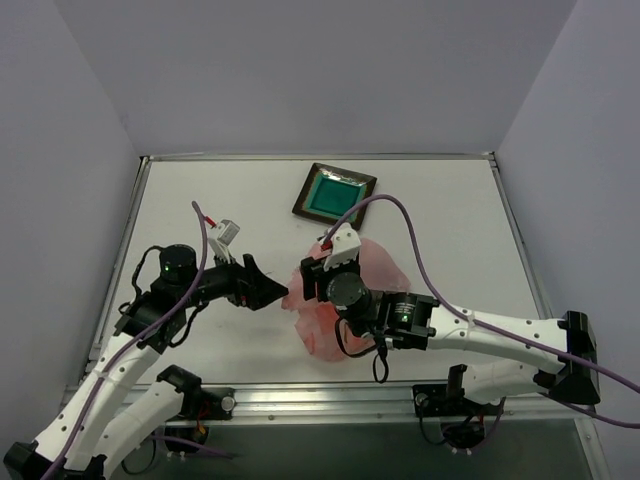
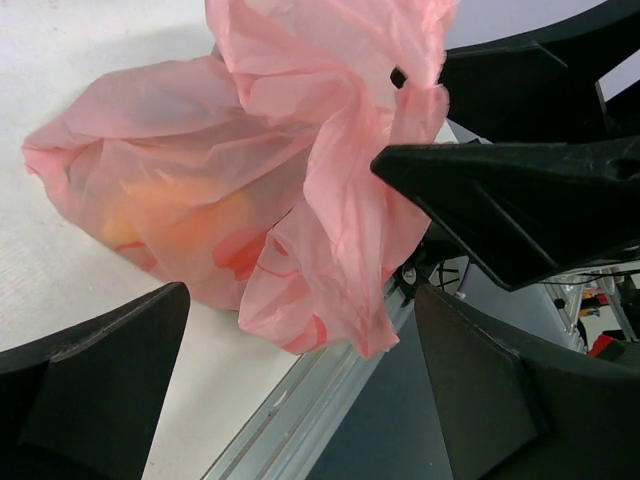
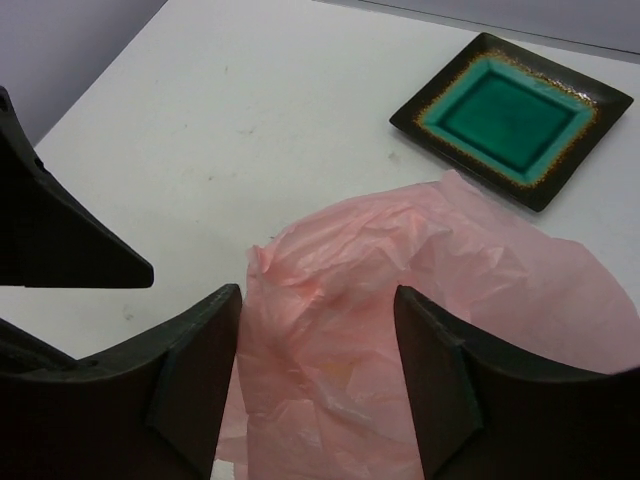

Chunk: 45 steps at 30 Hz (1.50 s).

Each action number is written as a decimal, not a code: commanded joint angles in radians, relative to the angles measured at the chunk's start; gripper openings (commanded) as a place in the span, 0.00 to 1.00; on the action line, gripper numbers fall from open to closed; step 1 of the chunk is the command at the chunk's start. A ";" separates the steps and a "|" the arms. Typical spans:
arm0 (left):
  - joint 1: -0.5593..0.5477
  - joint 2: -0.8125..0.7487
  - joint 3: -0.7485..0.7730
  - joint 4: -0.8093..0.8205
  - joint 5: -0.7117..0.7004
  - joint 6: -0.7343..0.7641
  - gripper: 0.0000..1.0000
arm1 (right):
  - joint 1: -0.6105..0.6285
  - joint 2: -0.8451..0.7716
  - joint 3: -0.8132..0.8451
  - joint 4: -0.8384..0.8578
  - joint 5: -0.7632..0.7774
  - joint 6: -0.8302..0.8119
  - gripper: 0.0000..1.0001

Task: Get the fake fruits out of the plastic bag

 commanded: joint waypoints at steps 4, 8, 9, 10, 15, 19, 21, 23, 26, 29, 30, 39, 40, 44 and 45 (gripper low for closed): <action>-0.018 0.051 0.006 0.164 0.048 -0.066 0.94 | -0.080 -0.047 0.000 0.009 0.041 0.094 0.30; -0.055 0.107 -0.021 0.270 0.041 -0.106 0.94 | -0.131 -0.122 -0.040 -0.024 0.038 0.142 0.11; -0.079 0.121 -0.024 0.324 0.033 -0.121 0.94 | -0.139 -0.139 -0.049 -0.037 0.036 0.153 0.09; -0.096 0.133 -0.026 0.342 0.019 -0.124 0.94 | -0.146 -0.167 -0.074 -0.055 0.027 0.163 0.08; -0.230 0.287 0.019 0.418 -0.105 -0.094 0.94 | -0.186 -0.233 -0.155 -0.103 -0.022 0.251 0.08; -0.322 0.400 0.085 0.428 -0.168 -0.058 0.94 | -0.191 -0.294 -0.190 -0.181 -0.016 0.292 0.08; -0.337 0.456 0.115 0.458 -0.171 -0.057 0.94 | -0.194 -0.317 -0.206 -0.199 -0.016 0.309 0.08; -0.366 0.511 0.147 0.445 -0.199 -0.041 0.94 | -0.192 -0.328 -0.229 -0.218 -0.016 0.326 0.08; -0.386 0.575 0.198 0.422 -0.266 -0.008 0.94 | -0.192 -0.343 -0.256 -0.218 -0.034 0.352 0.08; -0.389 0.636 0.236 0.389 -0.359 0.017 0.94 | -0.192 -0.347 -0.281 -0.218 -0.039 0.370 0.07; -0.389 0.649 0.244 0.386 -0.384 0.029 0.94 | -0.194 -0.348 -0.290 -0.218 -0.042 0.372 0.06; -0.405 0.789 0.296 0.418 -0.441 0.069 0.71 | -0.196 -0.359 -0.319 -0.218 -0.030 0.390 0.03; -0.405 0.786 0.292 0.420 -0.455 0.069 0.38 | -0.196 -0.362 -0.324 -0.218 -0.028 0.392 0.03; -0.403 0.755 0.284 0.374 -0.548 0.089 0.02 | -0.199 -0.368 -0.326 -0.218 -0.016 0.384 0.03; -0.402 0.734 0.258 0.374 -0.603 0.088 0.02 | -0.202 -0.368 -0.326 -0.218 -0.016 0.381 0.03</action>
